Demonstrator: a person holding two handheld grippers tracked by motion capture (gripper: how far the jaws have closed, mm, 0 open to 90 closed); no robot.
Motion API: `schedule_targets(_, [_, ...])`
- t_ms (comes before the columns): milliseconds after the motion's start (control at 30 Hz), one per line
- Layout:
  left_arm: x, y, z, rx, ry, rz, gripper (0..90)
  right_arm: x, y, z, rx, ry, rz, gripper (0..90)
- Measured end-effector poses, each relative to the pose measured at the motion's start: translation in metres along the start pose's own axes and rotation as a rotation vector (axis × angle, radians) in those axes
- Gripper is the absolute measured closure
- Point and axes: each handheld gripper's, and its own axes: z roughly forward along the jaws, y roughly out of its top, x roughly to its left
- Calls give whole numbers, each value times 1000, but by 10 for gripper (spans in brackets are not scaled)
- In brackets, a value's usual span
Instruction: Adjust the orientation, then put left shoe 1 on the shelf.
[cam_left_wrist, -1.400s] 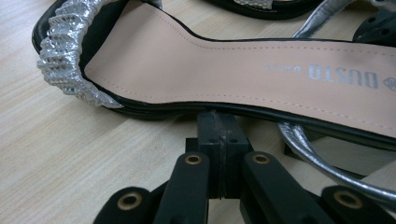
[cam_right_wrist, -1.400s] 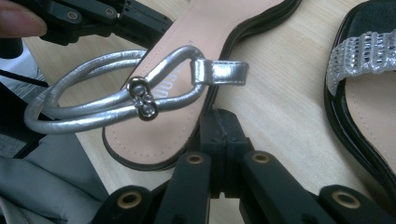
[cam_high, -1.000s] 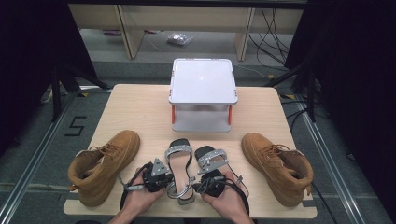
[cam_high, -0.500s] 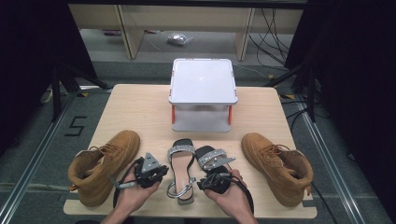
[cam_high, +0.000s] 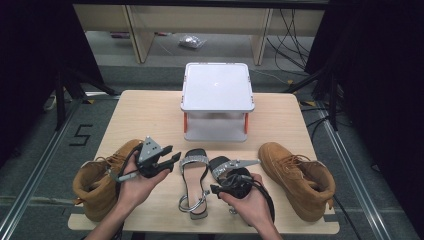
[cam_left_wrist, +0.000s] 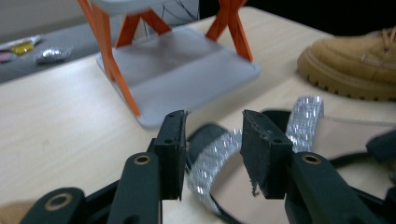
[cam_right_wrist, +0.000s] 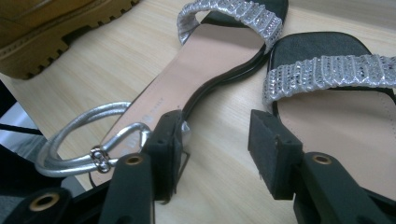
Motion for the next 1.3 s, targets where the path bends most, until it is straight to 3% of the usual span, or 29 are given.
schedule_targets(200, [12,28,6,-32,14,12,595,3,6,0,-23,10,8,527])
schedule_targets(367, [23,52,19,-51,17,11,589,5,17,4,15,17,26,511])
schedule_targets(667, [39,89,43,-101,41,10,618,14,32,14,42,17,-8,489])
schedule_targets(833, [46,104,70,-67,52,21,692,19,40,18,75,14,-4,475])
schedule_targets(1000, [48,111,93,-20,68,27,882,22,49,22,81,13,-9,459])
schedule_targets(1067, [49,111,101,2,72,9,895,23,51,24,84,9,-5,456])
schedule_targets(1167, [52,111,113,33,89,21,896,26,54,27,129,-1,21,439])
schedule_targets(1200, [52,110,116,28,92,12,895,26,56,29,142,0,4,436])
schedule_targets(1300, [56,108,122,46,107,26,895,30,59,32,174,2,13,425])
